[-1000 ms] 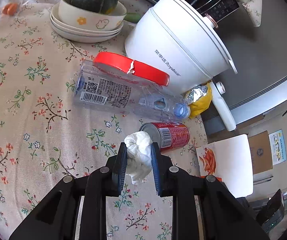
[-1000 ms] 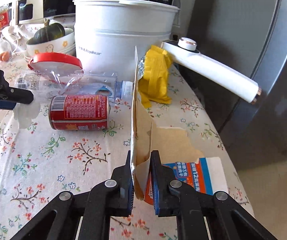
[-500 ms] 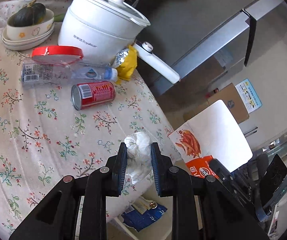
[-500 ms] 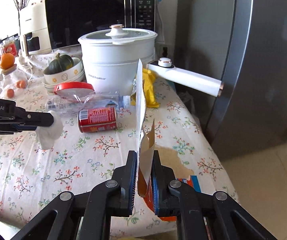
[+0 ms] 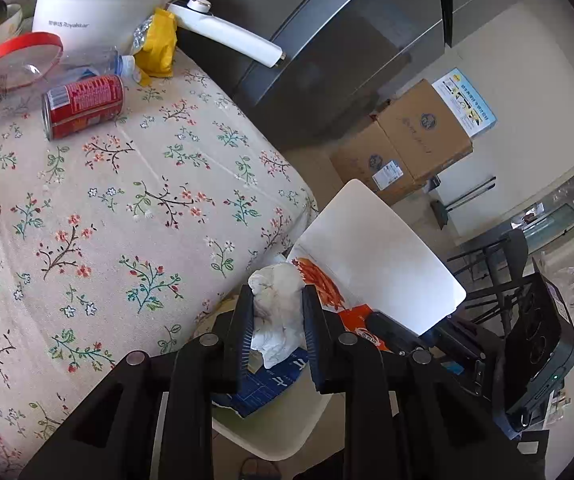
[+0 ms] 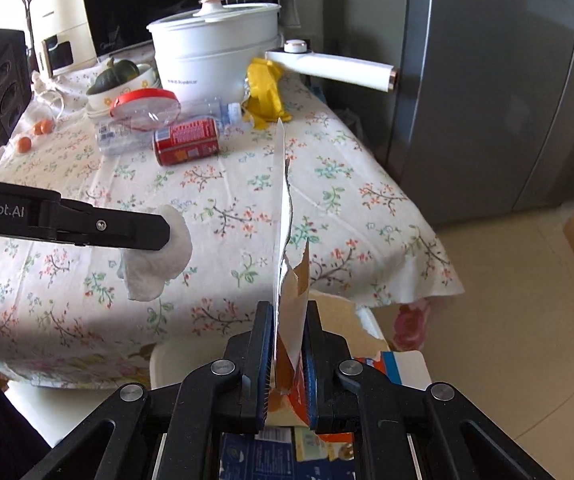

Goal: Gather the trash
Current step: 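Carry the tissue and carton over the bin and open both tools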

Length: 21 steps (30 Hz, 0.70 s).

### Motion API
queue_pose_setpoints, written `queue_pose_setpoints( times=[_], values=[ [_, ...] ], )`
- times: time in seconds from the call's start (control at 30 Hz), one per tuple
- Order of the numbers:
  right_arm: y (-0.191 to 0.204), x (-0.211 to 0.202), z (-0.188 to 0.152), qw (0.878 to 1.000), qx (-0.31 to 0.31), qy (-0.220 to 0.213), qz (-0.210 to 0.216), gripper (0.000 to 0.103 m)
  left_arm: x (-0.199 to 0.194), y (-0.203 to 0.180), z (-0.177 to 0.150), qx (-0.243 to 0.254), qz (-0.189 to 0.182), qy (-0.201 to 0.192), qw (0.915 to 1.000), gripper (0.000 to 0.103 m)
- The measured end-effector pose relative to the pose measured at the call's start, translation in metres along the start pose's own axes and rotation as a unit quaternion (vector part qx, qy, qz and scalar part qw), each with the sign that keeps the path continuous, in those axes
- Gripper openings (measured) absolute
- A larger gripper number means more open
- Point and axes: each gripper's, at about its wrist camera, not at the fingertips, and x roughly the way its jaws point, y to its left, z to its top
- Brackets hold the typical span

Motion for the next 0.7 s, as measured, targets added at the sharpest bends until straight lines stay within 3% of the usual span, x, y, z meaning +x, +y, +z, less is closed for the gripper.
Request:
queue_pose_setpoints(
  times=[0.23, 0.3, 0.4, 0.47, 0.57, 0.63, 0.7],
  values=[
    [0.012, 0.013, -0.018, 0.996, -0.067, 0.04, -0.04, 0.013, -0.006, 0.011, 0.004, -0.016, 0.003, -0.012, 0.9998, 0.025],
    [0.02, 0.028, -0.028, 0.992, -0.096, 0.079, -0.032, 0.021, -0.004, 0.014, 0.003, -0.018, 0.006, -0.011, 0.9998, 0.025],
    [0.033, 0.056, -0.053, 0.977, -0.139, 0.161, -0.009, 0.024, 0.0, 0.014, 0.002, -0.019, 0.006, -0.004, 0.9998, 0.025],
    [0.038, 0.06, -0.061, 0.971, -0.153, 0.183, 0.002, 0.026, 0.003, 0.012, 0.0, -0.015, 0.007, -0.002, 0.9999, 0.025],
    [0.031, 0.042, -0.053, 0.978, -0.13, 0.159, 0.036, 0.036, 0.013, 0.007, -0.004, -0.004, 0.009, 0.007, 0.9999, 0.025],
    [0.018, 0.024, -0.041, 0.986, -0.092, 0.125, 0.057, 0.055, 0.024, 0.002, -0.011, 0.007, 0.011, 0.023, 0.9996, 0.025],
    [0.003, 0.013, -0.026, 0.993, -0.051, 0.092, 0.058, 0.064, 0.04, -0.003, -0.021, 0.022, 0.016, 0.043, 0.9987, 0.025]
  ],
)
